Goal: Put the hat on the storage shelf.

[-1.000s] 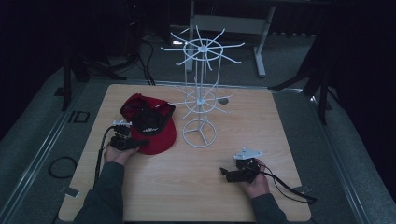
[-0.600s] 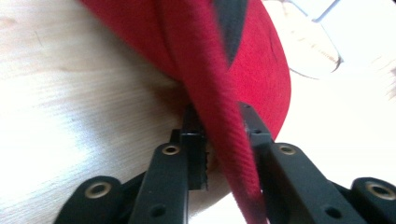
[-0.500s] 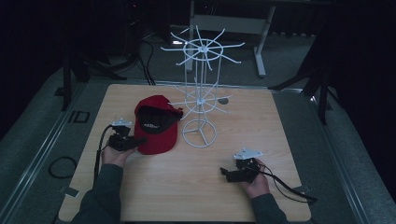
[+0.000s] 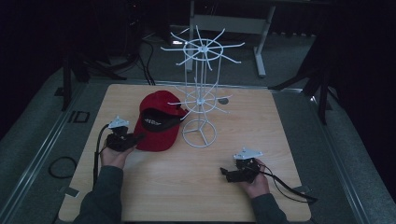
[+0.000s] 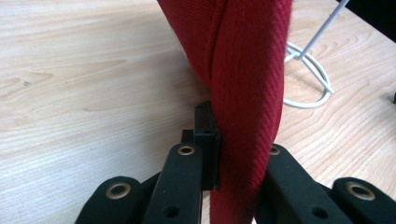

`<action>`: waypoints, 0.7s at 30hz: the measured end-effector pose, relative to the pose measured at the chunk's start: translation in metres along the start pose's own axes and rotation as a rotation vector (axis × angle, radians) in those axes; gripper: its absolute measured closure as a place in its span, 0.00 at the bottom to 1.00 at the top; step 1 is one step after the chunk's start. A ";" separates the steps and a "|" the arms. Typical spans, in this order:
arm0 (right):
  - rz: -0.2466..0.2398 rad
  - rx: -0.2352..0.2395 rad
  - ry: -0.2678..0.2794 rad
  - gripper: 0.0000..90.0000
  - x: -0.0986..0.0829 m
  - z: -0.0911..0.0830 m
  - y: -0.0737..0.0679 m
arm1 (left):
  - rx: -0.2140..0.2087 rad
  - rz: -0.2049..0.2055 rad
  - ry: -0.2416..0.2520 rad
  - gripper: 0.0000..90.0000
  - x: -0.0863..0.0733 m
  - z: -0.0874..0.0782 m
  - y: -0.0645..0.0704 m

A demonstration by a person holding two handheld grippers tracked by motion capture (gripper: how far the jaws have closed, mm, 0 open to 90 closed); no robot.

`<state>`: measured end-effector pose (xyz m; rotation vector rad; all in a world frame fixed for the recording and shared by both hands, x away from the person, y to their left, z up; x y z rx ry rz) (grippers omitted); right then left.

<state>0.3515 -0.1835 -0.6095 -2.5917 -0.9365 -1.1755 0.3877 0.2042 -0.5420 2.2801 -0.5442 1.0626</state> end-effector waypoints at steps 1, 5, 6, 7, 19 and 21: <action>0.000 0.000 0.000 0.16 0.000 0.000 0.000 | 0.005 0.000 0.003 0.96 0.001 -0.001 0.000; 0.000 0.000 0.000 0.16 0.000 0.000 0.000 | 0.027 0.001 0.025 0.96 0.005 -0.006 -0.001; 0.000 0.000 0.000 0.16 0.000 0.000 0.000 | 0.031 0.001 0.031 0.96 0.006 -0.008 -0.001; 0.001 0.000 0.000 0.16 0.000 0.000 0.000 | 0.035 0.005 0.039 0.96 0.007 -0.009 -0.001; 0.004 0.000 0.000 0.16 0.000 0.000 0.000 | 0.082 0.026 0.097 0.96 0.022 -0.026 0.001; 0.003 0.000 -0.001 0.16 0.000 0.000 0.000 | 0.087 0.029 0.108 0.96 0.025 -0.028 0.001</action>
Point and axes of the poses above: each handheld gripper's, and its own axes: z roughly forward along the jaws, x roughly out of its top, y roughly to its right, the point moved 6 cm from there along z, roughly forward along the jaws, and after that the axes turned 9 degrees about -x, right-handed, at the moved point
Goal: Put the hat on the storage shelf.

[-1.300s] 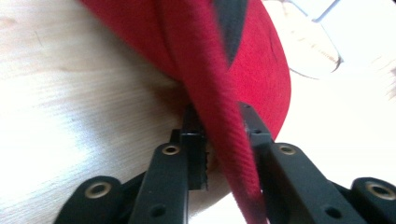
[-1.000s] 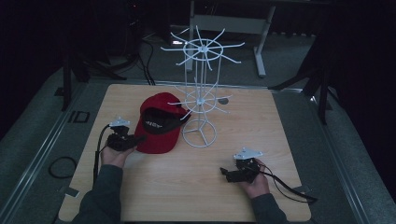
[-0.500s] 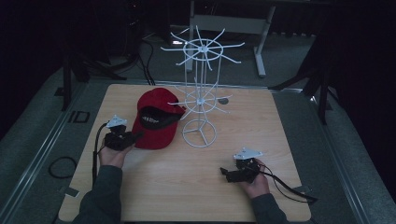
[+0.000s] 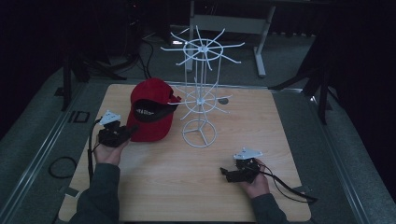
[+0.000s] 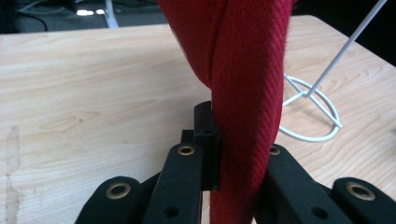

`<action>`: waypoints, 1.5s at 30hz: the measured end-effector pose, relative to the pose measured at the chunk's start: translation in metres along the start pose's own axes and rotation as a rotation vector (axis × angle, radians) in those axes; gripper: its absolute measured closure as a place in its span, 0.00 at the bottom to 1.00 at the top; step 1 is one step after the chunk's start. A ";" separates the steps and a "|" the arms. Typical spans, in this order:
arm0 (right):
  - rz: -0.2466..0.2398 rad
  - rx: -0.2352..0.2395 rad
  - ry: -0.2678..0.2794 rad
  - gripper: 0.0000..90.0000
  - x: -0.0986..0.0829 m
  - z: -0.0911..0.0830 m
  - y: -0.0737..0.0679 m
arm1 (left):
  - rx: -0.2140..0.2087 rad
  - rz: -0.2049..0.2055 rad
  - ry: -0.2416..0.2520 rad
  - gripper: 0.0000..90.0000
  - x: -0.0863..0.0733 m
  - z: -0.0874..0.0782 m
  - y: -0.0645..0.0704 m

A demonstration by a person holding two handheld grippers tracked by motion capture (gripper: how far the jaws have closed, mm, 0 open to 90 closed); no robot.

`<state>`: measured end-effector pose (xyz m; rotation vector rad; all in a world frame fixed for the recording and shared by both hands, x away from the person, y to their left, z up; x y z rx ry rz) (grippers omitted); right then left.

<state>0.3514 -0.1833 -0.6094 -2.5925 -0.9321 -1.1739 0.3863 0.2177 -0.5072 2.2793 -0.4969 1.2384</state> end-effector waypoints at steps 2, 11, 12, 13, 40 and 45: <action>0.000 0.000 0.000 0.16 0.000 0.000 0.000 | 0.003 0.002 0.003 0.96 0.001 -0.001 0.000; -0.006 -0.001 0.001 0.16 0.000 0.000 0.001 | 0.031 0.026 0.054 0.96 0.017 -0.012 0.003; -0.006 -0.001 0.001 0.16 0.000 0.000 0.001 | 0.031 0.026 0.054 0.96 0.017 -0.012 0.003; -0.006 -0.001 0.001 0.16 0.000 0.000 0.000 | 0.036 0.027 0.057 0.96 0.017 -0.013 0.003; -0.006 -0.001 0.001 0.16 0.000 0.000 0.000 | 0.099 0.001 0.187 0.96 0.051 -0.046 -0.001; -0.007 0.000 0.001 0.16 0.000 0.000 0.001 | 0.103 0.000 0.206 0.96 0.056 -0.048 0.000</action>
Point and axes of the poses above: each handheld gripper's, and its own axes: z roughly forward along the jaws, x roughly out of its top, y roughly to its right, the point moved 6 cm from there along z, roughly forward along the jaws, and after that the axes turned 9 degrees about -x, right-handed, at the moved point
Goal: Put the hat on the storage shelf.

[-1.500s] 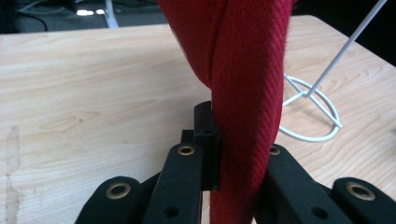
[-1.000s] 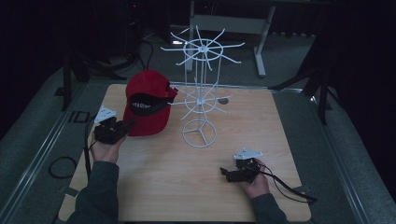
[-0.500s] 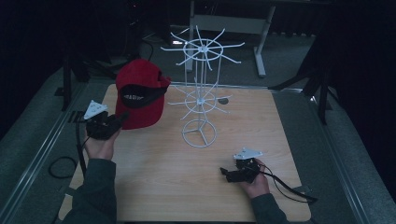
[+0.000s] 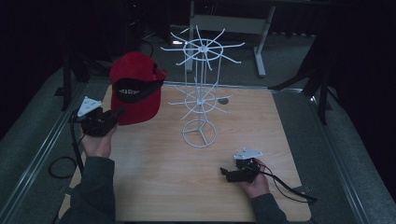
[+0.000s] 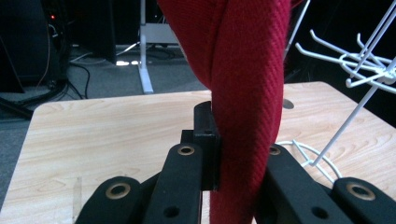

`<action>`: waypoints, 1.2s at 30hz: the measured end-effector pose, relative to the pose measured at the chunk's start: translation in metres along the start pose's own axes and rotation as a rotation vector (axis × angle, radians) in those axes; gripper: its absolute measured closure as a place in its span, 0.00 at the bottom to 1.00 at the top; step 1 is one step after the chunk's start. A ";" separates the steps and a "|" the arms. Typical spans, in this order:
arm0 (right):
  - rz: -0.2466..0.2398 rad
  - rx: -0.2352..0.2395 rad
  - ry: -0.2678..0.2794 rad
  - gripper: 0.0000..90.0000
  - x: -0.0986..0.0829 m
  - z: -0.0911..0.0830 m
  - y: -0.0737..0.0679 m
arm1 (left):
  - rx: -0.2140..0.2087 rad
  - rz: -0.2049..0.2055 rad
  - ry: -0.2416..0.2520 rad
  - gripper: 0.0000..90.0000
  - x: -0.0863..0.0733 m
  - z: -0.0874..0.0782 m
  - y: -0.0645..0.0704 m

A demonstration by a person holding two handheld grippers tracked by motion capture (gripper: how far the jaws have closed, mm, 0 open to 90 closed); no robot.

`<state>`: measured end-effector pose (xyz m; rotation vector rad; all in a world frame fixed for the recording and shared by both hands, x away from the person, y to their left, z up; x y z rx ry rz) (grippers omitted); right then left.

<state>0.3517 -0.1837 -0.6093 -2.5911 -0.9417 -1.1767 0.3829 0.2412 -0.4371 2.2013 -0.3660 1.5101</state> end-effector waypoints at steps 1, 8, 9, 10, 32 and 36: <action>0.001 0.000 0.000 0.16 0.000 0.000 0.000 | 0.002 0.001 0.004 0.96 0.001 0.000 0.000; 0.000 -0.001 0.000 0.16 0.000 0.000 0.000 | -0.001 -0.001 0.023 0.96 0.008 -0.003 0.002; 0.001 -0.001 0.000 0.16 0.000 0.000 0.000 | -0.006 -0.005 0.024 0.96 0.009 -0.004 0.002; 0.001 -0.001 0.000 0.16 0.000 0.000 0.000 | -0.006 -0.003 0.024 0.96 0.009 -0.004 0.002; 0.004 -0.001 0.001 0.16 0.000 0.000 0.000 | -0.003 -0.007 0.068 0.96 0.029 -0.011 0.005; 0.004 -0.001 0.000 0.16 0.000 0.000 0.000 | -0.003 -0.001 0.073 0.96 0.034 -0.011 0.007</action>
Point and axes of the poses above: each handheld gripper's, and its own axes: z roughly forward along the jaws, x roughly out of its top, y roughly to its right, the point moved 6 cm from there along z, roughly forward along the jaws, and after that the axes turned 9 degrees about -x, right-handed, at the moved point
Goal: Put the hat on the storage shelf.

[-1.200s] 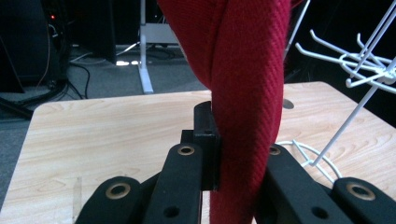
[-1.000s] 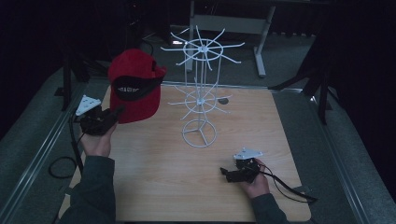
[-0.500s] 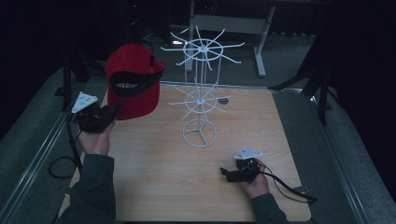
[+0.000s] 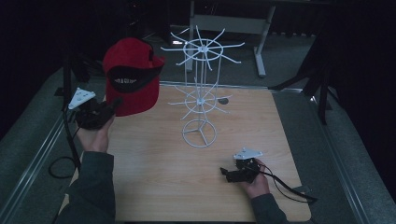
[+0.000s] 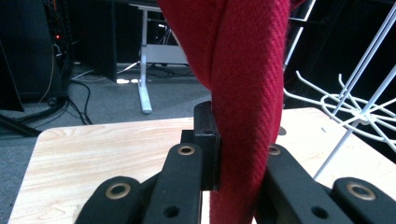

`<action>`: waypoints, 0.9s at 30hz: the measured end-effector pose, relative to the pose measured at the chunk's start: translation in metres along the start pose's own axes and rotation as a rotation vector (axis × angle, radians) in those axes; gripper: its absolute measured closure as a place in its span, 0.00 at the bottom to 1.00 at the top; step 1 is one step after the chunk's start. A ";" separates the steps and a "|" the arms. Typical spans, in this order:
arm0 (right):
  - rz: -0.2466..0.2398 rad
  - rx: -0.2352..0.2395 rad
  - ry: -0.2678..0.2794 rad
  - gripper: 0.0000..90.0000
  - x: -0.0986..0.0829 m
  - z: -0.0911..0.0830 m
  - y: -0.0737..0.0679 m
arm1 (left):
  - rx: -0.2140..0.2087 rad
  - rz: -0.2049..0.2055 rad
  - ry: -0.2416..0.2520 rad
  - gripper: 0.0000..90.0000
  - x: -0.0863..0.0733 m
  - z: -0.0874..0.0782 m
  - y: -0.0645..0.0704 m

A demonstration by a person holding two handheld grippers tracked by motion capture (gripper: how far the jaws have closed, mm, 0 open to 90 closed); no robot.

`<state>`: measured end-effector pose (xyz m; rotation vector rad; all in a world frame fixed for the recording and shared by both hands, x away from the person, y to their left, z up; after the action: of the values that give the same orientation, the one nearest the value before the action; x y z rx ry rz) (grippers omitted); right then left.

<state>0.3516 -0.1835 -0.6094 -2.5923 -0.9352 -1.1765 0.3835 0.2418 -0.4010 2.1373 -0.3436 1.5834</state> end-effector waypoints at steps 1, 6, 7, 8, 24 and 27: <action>0.001 0.000 0.000 0.16 0.000 0.000 0.000 | 0.002 -0.001 0.001 0.96 0.001 0.000 0.000; 0.000 0.000 0.000 0.16 0.000 0.000 0.000 | -0.002 -0.002 0.012 0.96 0.006 0.000 0.002; 0.000 0.000 0.000 0.16 0.000 0.000 0.000 | -0.002 -0.003 0.016 0.96 0.007 0.000 0.003; 0.000 0.000 0.000 0.16 0.000 0.000 0.000 | -0.003 -0.003 0.019 0.96 0.008 0.001 0.003; 0.000 0.000 -0.002 0.16 0.000 0.000 0.000 | 0.002 -0.008 0.052 0.96 0.022 -0.004 0.006; -0.001 0.001 -0.001 0.16 0.000 0.000 0.000 | 0.003 -0.005 0.056 0.95 0.024 -0.005 0.006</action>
<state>0.3516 -0.1835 -0.6094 -2.5922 -0.9363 -1.1750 0.3838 0.2409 -0.3752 2.0897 -0.3178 1.6390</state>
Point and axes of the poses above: each handheld gripper's, and its own axes: z roughly forward along the jaws, x roughly out of its top, y roughly to its right, the point moved 6 cm from there along z, roughly forward along the jaws, and after that the axes turned 9 degrees about -x, right-handed, at the moved point
